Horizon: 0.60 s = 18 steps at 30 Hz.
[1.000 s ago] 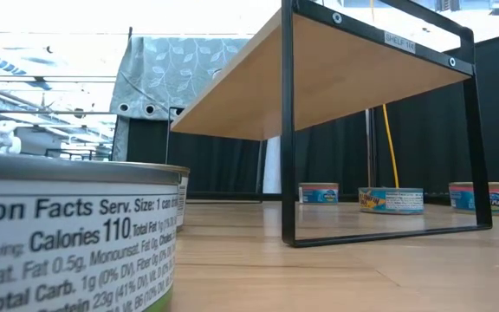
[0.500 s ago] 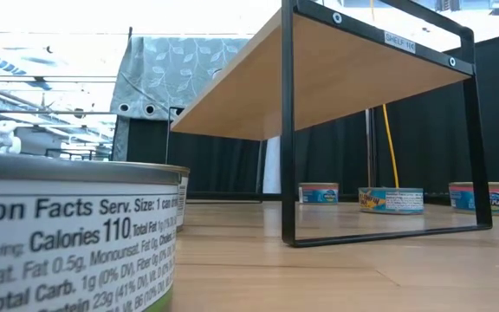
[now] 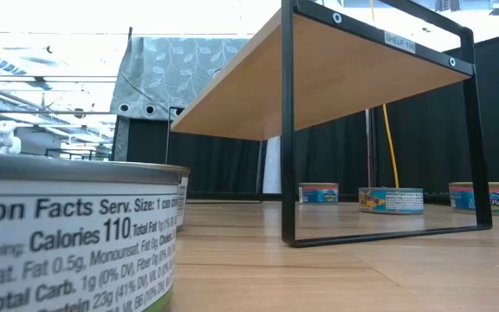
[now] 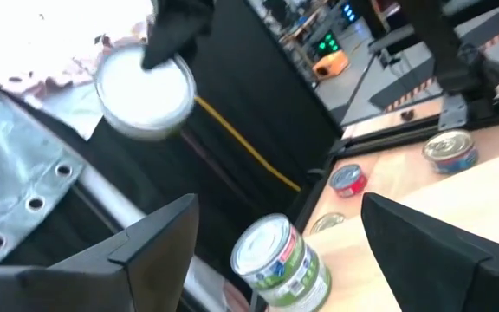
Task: Stack canned seafood by type on shelf
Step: Stack the green tuna can on top of the other tuna can on the shelf
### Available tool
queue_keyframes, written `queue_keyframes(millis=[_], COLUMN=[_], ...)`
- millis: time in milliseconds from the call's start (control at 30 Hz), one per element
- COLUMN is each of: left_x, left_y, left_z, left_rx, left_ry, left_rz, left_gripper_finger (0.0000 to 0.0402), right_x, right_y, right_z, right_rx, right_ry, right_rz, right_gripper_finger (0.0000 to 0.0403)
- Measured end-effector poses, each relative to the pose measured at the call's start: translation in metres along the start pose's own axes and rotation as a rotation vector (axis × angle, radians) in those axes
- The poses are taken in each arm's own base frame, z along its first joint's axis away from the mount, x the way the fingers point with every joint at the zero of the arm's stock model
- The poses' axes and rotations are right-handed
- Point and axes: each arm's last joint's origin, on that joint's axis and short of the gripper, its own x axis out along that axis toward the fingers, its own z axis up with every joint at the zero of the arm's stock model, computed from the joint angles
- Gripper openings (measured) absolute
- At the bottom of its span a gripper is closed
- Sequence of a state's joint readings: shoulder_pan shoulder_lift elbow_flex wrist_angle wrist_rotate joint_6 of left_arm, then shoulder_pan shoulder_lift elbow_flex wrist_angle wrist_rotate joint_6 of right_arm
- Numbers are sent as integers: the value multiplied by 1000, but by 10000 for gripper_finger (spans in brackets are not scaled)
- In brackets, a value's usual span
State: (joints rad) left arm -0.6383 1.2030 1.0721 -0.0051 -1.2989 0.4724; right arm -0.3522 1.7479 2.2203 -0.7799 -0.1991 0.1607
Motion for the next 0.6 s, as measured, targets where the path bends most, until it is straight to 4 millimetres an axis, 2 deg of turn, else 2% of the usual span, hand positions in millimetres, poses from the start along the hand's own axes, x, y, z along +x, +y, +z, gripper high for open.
queue_keyframes(millis=[133, 300, 433, 600], left_x=[3, 2, 2, 2], left_y=[-2, -4, -4, -4], left_z=[-6, -11, -12, -12], left_rx=[-20, -25, -30, -45], left_ry=[27, 41, 45, 46], left_rz=[2, -6, -8, -8], left_gripper_finger=[322, 322, 322, 322], right_x=[33, 56, 61, 61], right_y=[-26, -46, -53, -53], right_z=[-22, -49, -61, -60], right_rx=[121, 217, 260, 252], right_ry=[59, 116, 167, 153], right_rz=[92, 169, 236, 260], right_gripper_finger=[130, 130, 130, 130])
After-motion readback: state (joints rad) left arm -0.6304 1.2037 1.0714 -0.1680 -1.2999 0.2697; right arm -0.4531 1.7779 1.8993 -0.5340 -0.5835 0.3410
